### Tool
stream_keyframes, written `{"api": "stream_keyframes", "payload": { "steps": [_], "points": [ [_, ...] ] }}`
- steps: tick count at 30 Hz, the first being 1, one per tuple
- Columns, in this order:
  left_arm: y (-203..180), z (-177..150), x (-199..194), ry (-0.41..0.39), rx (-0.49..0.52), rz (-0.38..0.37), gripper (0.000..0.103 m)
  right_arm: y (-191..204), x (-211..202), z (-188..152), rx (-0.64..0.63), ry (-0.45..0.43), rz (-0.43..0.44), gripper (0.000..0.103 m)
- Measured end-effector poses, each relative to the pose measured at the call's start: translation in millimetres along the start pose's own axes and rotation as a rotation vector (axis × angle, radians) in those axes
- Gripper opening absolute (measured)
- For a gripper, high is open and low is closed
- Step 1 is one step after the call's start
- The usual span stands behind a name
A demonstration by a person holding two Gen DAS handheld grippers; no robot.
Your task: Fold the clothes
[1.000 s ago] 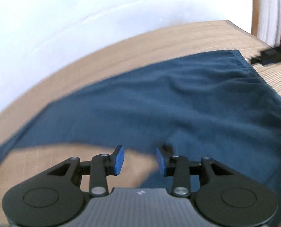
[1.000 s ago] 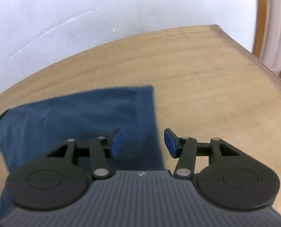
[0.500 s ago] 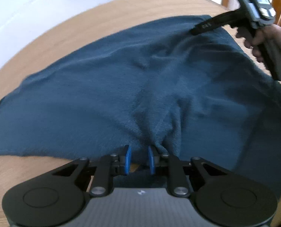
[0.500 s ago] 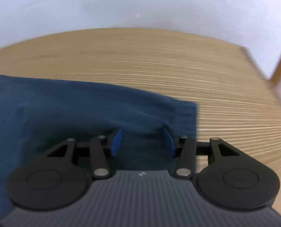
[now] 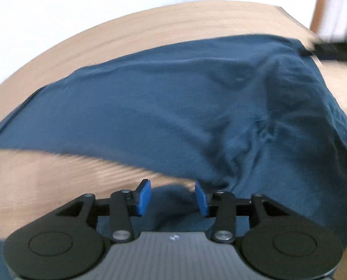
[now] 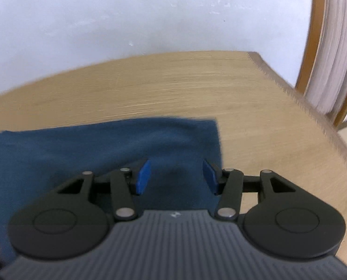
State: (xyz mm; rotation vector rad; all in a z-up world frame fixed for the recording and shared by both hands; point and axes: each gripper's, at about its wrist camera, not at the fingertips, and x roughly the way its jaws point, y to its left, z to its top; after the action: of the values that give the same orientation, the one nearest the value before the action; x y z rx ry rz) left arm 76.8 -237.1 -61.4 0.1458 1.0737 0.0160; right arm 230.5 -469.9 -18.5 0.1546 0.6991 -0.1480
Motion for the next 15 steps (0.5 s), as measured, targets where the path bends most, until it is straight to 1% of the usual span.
{"api": "stream_keyframes", "payload": {
  "steps": [2, 4, 6, 7, 8, 9, 11, 12, 15],
  "points": [
    [13.4, -12.7, -13.5, 0.004, -0.022, 0.02, 0.049, 3.8, -25.6, -20.9, 0.029, 0.014, 0.055, 0.054],
    [24.1, -24.4, -21.9, 0.02, -0.029, 0.051, 0.05, 7.1, -45.0, -47.9, 0.044, 0.033, 0.097, 0.054],
    [32.1, -34.5, -27.7, 0.036, -0.037, 0.086, 0.05, 13.3, -59.5, -71.2, 0.065, 0.051, 0.117, 0.054],
    [37.0, -39.2, -32.1, 0.039, -0.058, 0.102, 0.051, 17.4, -64.9, -80.4, 0.076, 0.065, 0.125, 0.054],
    [44.5, -45.0, -37.2, 0.044, -0.07, 0.108, 0.053, 21.4, -70.4, -89.6, 0.086, 0.079, 0.133, 0.054],
    [50.5, -48.7, -40.0, 0.049, -0.076, 0.111, 0.057, 26.1, -75.1, -92.9, 0.079, 0.091, 0.151, 0.054],
    [62.5, -53.2, -42.3, 0.057, -0.085, 0.127, 0.058, 35.5, -84.5, -98.6, 0.06, 0.114, 0.188, 0.054],
    [68.6, -54.3, -43.1, 0.058, -0.09, 0.137, 0.058, 41.2, -86.2, -100.3, 0.054, 0.119, 0.189, 0.054],
    [91.9, -64.3, -54.1, 0.025, -0.119, 0.134, 0.061, 60.2, -101.1, -108.7, 0.062, 0.133, 0.21, 0.054]
  ]
}}
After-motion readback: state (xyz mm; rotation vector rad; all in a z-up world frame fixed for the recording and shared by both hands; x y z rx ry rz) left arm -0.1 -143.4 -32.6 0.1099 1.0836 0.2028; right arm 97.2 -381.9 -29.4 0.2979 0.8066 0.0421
